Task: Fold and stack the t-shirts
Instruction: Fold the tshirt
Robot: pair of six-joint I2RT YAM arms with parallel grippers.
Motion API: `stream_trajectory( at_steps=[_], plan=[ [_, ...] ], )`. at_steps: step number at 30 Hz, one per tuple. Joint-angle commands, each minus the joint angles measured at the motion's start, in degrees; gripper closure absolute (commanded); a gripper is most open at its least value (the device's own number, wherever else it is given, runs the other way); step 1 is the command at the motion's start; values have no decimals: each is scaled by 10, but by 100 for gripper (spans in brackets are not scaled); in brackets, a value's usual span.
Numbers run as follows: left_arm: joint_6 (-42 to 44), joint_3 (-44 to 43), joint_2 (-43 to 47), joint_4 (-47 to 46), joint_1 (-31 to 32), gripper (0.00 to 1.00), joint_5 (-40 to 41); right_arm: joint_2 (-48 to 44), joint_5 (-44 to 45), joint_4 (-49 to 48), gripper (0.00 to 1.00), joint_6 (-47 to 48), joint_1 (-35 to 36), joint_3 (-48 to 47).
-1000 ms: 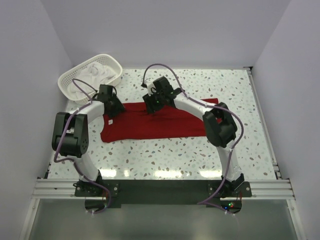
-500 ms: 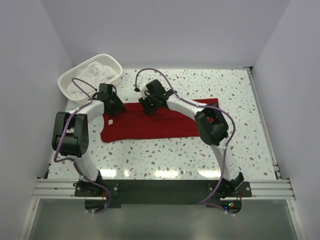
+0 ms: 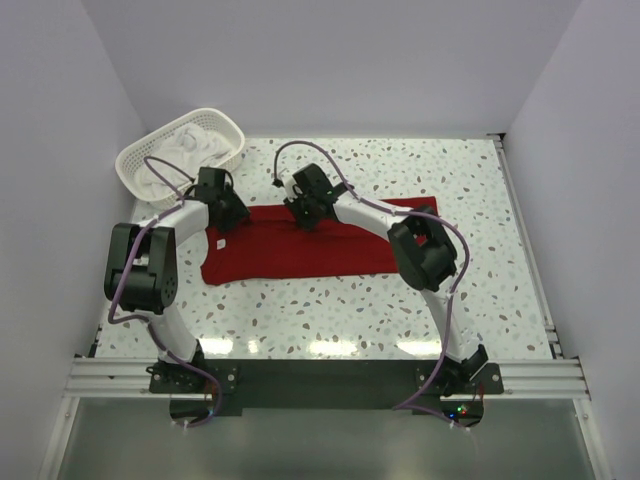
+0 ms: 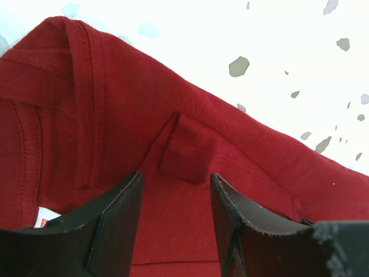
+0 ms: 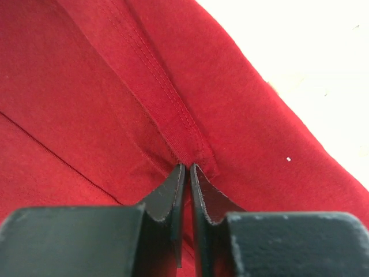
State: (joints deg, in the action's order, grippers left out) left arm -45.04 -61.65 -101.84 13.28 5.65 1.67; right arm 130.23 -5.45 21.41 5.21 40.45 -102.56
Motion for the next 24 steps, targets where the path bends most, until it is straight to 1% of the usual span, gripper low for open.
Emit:
stream_trajectory(
  at_steps=[1, 2, 6, 11, 12, 14, 15, 17, 18, 20, 21, 22, 24],
  plan=[
    [-9, -26, -8, -23, -4, 45, -4, -29, 6, -24, 91, -2, 0, 5],
    [-11, -29, -11, -21, -4, 45, -5, -28, 4, -24, 92, -2, 0, 4],
    [-16, -35, -27, -21, -4, 49, -11, -25, -1, -25, 93, -3, 0, 6],
    [-22, -39, -36, -26, -3, 55, -14, -24, -6, -28, 93, -6, -1, 7],
    [-22, -42, -40, -25, -3, 60, -14, -22, -8, -27, 93, -6, 0, 5],
    [-22, -44, -40, -22, -3, 64, -14, -23, -10, -28, 93, -6, -1, 5],
    [-22, -46, -40, -22, -3, 68, -13, -24, -10, -28, 93, -6, -1, 5],
    [-22, -51, -40, -19, -3, 78, -13, -25, -8, -28, 93, -6, -1, 4],
    [-22, -53, -37, -18, -3, 85, -14, -27, -7, -27, 93, -6, -1, 4],
    [-15, -60, -34, -11, -3, 91, -14, -32, -3, -27, 93, -3, -1, 3],
    [-12, -71, -33, -5, -3, 97, -14, -35, -2, -26, 93, -2, -1, 1],
    [-8, -77, -32, 7, -3, 99, -6, -38, 1, -25, 93, 1, -1, -1],
    [6, -94, -28, 16, -3, 100, 3, -42, 5, -18, 93, 3, -1, -10]
  ],
)
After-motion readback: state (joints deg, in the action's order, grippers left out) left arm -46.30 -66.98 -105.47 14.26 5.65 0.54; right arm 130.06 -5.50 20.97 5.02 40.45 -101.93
